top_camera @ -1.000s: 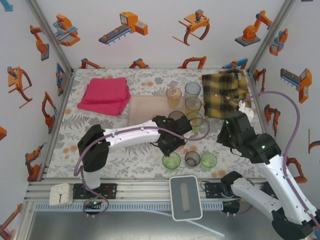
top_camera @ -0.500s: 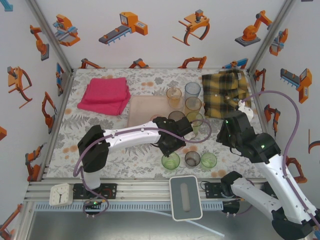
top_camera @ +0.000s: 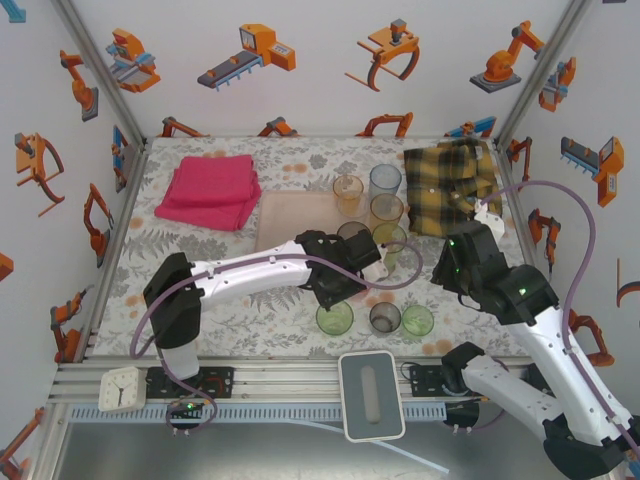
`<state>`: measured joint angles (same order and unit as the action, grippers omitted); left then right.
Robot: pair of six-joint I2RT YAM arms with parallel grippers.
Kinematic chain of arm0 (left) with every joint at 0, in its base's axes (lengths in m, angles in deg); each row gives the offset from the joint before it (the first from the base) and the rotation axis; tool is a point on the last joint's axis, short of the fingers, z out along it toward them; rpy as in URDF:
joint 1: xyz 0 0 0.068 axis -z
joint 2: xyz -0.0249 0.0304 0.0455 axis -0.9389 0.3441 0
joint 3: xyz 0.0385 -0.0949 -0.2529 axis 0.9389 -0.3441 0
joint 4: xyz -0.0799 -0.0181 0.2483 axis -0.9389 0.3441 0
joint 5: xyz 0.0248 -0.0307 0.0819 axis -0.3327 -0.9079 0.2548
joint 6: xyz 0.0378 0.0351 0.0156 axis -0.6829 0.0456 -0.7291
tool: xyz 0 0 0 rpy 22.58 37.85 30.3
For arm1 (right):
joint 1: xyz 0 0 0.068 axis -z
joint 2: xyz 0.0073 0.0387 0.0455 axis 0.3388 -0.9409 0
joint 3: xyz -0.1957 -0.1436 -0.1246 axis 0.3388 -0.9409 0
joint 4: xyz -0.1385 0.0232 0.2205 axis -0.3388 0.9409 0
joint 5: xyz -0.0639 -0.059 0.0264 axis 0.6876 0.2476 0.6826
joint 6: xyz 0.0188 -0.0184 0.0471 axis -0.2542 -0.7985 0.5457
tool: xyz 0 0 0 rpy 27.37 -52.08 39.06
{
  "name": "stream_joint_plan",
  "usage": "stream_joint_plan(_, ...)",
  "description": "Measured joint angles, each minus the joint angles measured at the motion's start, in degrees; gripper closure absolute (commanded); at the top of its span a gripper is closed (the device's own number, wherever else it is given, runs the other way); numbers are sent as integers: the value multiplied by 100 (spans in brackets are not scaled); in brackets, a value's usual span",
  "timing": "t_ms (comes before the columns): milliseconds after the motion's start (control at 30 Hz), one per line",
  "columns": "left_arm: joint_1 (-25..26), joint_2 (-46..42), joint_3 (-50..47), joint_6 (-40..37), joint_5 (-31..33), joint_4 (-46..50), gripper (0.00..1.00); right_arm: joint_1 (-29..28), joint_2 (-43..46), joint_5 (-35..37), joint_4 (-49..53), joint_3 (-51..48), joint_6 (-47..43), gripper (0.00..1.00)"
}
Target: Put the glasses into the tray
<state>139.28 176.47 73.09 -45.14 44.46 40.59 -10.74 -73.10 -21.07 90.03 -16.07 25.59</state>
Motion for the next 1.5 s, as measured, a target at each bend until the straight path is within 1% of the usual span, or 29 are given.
stream_joint_plan(500, -15, -791, -282, -988, -109, 365, 100, 0, -63, -20, -15, 0, -2, 59)
stream_joint_plan(667, -208, -1058, -284, -1252, -299, 549, 100, 0, -103, -20, -13, 2, -2, 59)
stream_joint_plan(933, -938, -1528, -223, -1499, -496, 839, 100, 0, -264, -24, -11, 28, -22, 59)
stream_joint_plan(1133, -1462, -1641, 136, -1582, -612, 942, 100, 0, -382, -42, -15, 52, -39, 59)
stream_joint_plan(1333, -2170, -1547, 793, -1589, -739, 986, 100, 0, -428, -44, -17, 57, -68, 59)
stream_joint_plan(1500, -2809, -1154, 1598, -1600, -855, 981, 100, 0, -448, -66, -20, 79, -85, 59)
